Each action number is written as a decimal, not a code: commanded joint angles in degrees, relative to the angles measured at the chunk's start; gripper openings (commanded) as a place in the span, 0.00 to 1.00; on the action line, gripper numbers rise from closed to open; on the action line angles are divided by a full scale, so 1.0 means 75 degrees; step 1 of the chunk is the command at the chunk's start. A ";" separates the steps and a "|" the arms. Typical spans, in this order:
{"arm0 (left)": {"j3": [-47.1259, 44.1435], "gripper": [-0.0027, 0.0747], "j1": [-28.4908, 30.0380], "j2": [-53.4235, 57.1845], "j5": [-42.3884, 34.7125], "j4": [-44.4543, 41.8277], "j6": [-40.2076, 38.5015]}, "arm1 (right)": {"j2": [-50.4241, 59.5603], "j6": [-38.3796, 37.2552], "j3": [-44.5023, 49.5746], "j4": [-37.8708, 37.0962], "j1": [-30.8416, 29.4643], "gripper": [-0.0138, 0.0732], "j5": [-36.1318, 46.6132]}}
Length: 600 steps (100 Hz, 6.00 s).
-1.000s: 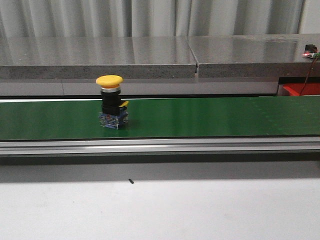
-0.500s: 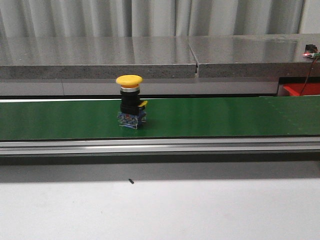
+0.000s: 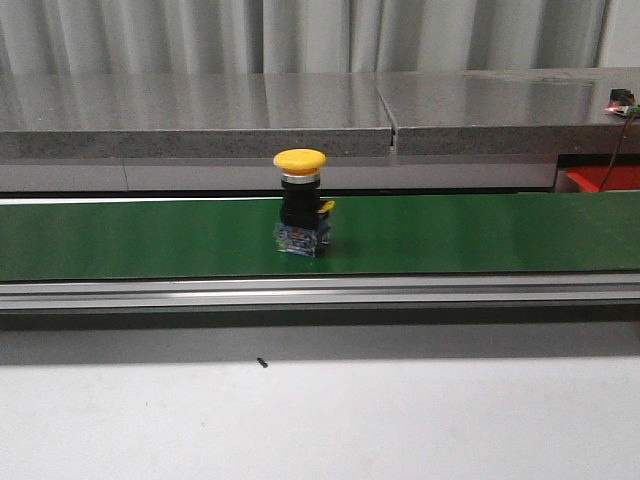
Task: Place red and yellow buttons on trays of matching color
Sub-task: 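Lower the yellow button onto the yellow tray and open right gripper, then grasp the second yellow button at the belt's end with right gripper, then place the second yellow button on the yellow tray beside the first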
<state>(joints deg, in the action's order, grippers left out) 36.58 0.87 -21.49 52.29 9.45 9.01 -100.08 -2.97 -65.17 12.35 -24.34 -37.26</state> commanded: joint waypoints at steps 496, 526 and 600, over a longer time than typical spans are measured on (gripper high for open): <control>0.0198 0.01 -0.0057 -0.0069 -0.0467 0.0138 -0.0025 | 0.1813 0.2387 0.2283 0.0821 -0.0261 0.36 0.1893; 0.0198 0.01 -0.0057 -0.0069 -0.0467 0.0138 -0.0025 | 0.1702 0.2387 0.2283 0.0938 -0.0261 0.60 0.1947; 0.0198 0.01 -0.0057 -0.0069 -0.0467 0.0138 -0.0025 | 0.3223 0.2394 0.2283 0.0939 -0.0064 0.72 0.1650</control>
<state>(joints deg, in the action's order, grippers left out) 36.58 0.87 -21.49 52.29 9.45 9.01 -79.93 14.92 -46.89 18.62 -25.63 -25.93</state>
